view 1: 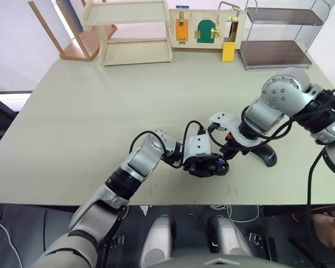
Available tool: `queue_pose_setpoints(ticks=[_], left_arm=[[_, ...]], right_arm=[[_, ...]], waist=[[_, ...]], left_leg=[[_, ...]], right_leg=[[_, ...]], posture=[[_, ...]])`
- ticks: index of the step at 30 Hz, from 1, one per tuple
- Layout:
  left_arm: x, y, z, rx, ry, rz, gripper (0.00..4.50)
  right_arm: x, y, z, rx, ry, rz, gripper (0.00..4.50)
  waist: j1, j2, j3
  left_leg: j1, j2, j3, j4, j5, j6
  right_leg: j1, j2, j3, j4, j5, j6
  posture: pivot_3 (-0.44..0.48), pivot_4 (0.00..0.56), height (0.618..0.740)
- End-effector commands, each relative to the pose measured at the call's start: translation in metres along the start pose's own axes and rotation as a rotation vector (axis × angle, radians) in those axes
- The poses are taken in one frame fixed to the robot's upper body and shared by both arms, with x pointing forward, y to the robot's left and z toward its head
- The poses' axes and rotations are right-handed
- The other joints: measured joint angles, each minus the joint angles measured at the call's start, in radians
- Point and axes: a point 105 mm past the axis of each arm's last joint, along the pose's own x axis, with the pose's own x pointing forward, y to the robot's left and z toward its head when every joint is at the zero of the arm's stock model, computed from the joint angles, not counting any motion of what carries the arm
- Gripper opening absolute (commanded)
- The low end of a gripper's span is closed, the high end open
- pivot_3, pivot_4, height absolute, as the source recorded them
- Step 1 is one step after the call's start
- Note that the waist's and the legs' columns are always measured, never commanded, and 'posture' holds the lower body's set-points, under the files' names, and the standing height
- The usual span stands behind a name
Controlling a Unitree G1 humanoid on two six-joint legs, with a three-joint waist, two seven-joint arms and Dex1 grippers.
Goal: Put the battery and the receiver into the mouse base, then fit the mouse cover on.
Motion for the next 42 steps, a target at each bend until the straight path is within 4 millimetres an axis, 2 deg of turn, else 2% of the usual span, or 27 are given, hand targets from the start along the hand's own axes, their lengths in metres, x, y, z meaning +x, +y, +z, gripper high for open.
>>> queue_pose_setpoints(ticks=[1,25,42], left_arm=[[0.005,-0.007,-0.009,-0.03,0.022,-0.03,3.02],[0.006,-0.005,-0.009,-0.016,0.017,-0.026,3.02],[0.006,-0.006,-0.008,-0.013,0.015,-0.03,3.02]], right_arm=[[-0.005,0.005,0.004,0.0,-0.027,0.036,0.0],[-0.005,0.01,0.01,0.041,-0.022,0.081,0.0],[0.0,0.0,0.003,0.041,-0.001,0.014,0.0]], waist=[[-0.001,0.0,0.0],[-0.003,0.0,0.0],[-0.003,0.0,0.0]], left_leg=[[0.0,0.0,0.0,0.0,0.0,0.0],[0.0,0.0,0.0,0.0,0.0,0.0],[0.0,0.0,0.0,0.0,0.0,0.0]], right_leg=[[0.0,0.0,0.0,0.0,0.0,0.0],[0.0,0.0,0.0,0.0,0.0,0.0],[0.0,0.0,0.0,0.0,0.0,0.0]], posture=[[0.0,0.15,0.74],[0.0,0.15,0.74],[0.0,0.15,0.74]])
